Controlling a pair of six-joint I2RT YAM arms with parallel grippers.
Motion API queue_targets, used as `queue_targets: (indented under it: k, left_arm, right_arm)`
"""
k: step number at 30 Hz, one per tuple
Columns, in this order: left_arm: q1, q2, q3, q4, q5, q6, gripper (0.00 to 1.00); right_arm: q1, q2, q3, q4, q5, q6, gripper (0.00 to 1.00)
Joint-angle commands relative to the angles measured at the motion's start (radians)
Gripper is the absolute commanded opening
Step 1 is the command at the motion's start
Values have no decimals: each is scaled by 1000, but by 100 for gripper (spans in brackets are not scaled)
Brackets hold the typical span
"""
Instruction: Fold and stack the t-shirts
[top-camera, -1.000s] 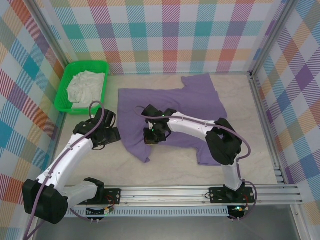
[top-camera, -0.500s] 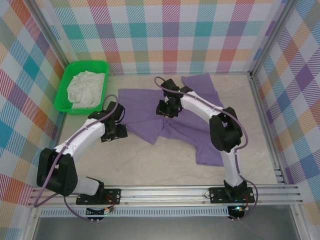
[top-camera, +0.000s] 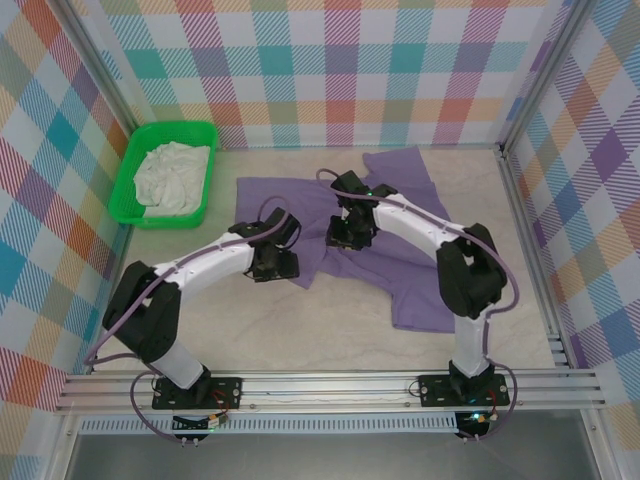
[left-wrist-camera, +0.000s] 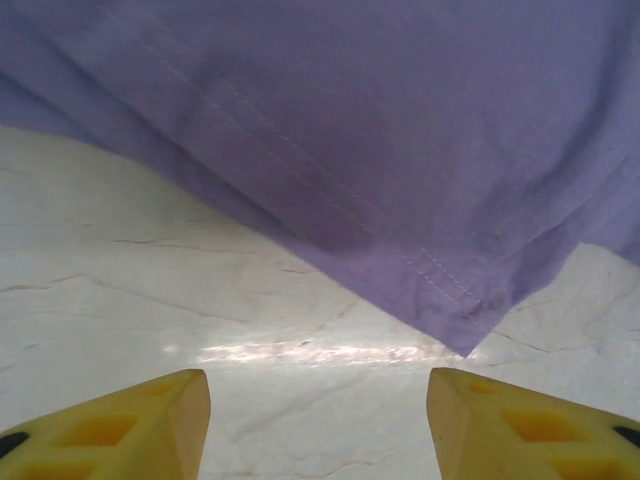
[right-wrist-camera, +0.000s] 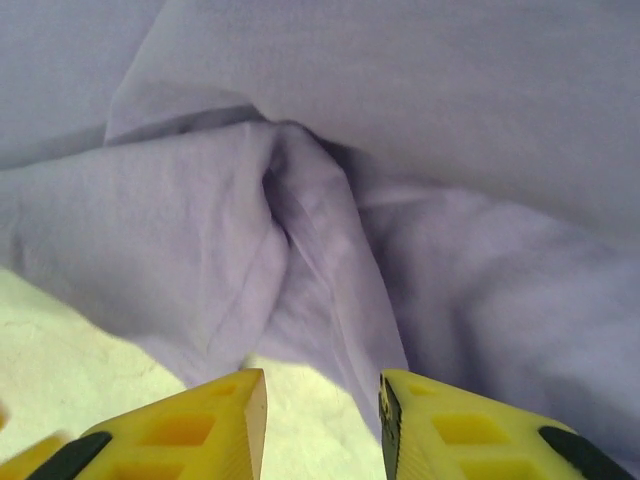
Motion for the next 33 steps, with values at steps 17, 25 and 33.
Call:
queue_targets:
  k: [17, 25, 33]
  left_arm:
    - [-96, 278, 119, 33, -78, -156, 48]
    - [-114, 333, 140, 4, -99, -167, 19]
    - [-116, 197, 143, -114, -162, -145, 0]
  right_arm:
    - [-59, -387, -378, 25, 71, -28, 31]
    - [-84, -438, -439, 44, 63, -34, 29]
    - [-99, -469, -472, 52, 49, -39, 29]
